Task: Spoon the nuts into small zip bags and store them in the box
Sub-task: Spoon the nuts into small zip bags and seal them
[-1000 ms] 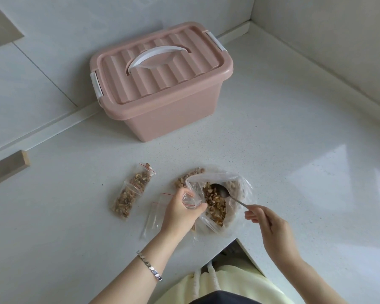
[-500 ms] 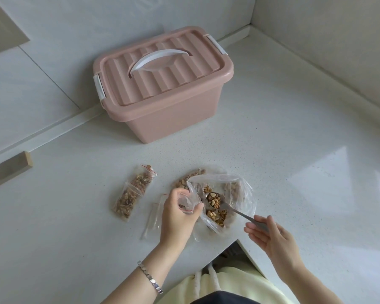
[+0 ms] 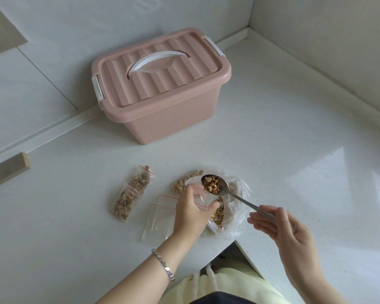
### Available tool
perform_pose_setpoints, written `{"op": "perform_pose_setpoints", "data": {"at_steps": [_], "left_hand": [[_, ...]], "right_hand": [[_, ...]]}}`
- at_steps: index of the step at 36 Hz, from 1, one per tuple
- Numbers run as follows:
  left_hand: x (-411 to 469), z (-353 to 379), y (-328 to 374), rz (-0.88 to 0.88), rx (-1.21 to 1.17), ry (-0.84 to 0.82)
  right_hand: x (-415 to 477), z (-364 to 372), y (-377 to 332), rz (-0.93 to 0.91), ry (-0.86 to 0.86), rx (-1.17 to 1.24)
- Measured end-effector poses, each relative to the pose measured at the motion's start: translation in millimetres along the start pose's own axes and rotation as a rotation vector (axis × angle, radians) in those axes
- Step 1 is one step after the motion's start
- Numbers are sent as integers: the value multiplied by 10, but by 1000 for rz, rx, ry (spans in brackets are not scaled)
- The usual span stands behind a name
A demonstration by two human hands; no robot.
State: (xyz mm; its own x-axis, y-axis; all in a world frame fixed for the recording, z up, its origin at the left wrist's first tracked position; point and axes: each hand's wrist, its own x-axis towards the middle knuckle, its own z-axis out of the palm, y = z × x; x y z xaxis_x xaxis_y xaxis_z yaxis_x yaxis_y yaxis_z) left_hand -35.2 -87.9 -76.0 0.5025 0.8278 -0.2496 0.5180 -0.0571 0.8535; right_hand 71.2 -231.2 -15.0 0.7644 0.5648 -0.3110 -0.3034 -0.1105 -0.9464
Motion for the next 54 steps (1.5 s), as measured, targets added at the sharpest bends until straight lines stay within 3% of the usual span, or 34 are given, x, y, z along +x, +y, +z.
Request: {"op": "perform_pose_setpoints", "data": {"at_steps": [14, 19, 24, 30, 35, 40, 47, 54], "left_hand": [[-5, -41, 50, -30, -16, -1], [-39, -97, 62, -26, -37, 34], [-64, -183, 7, -19, 45, 123], [-74, -255, -67, -176, 156, -24], [-75, -220, -64, -253, 251, -181], [-83, -180, -18, -267, 259, -214], [-73, -171, 7, -267, 252, -200], [-100, -205, -29, -189, 198, -64]], "right_hand": [[-84, -32, 69, -402, -92, -470], [-16, -94, 113, -334, -39, -453], [57, -157, 231, -252, -58, -637], [64, -184, 419, -236, -124, -802], [27, -232, 474, -146, -141, -739], [49, -246, 527, 78, -165, -547], [24, -181, 562, 445, -63, -133], [21, -224, 519, 495, 25, 42]]}}
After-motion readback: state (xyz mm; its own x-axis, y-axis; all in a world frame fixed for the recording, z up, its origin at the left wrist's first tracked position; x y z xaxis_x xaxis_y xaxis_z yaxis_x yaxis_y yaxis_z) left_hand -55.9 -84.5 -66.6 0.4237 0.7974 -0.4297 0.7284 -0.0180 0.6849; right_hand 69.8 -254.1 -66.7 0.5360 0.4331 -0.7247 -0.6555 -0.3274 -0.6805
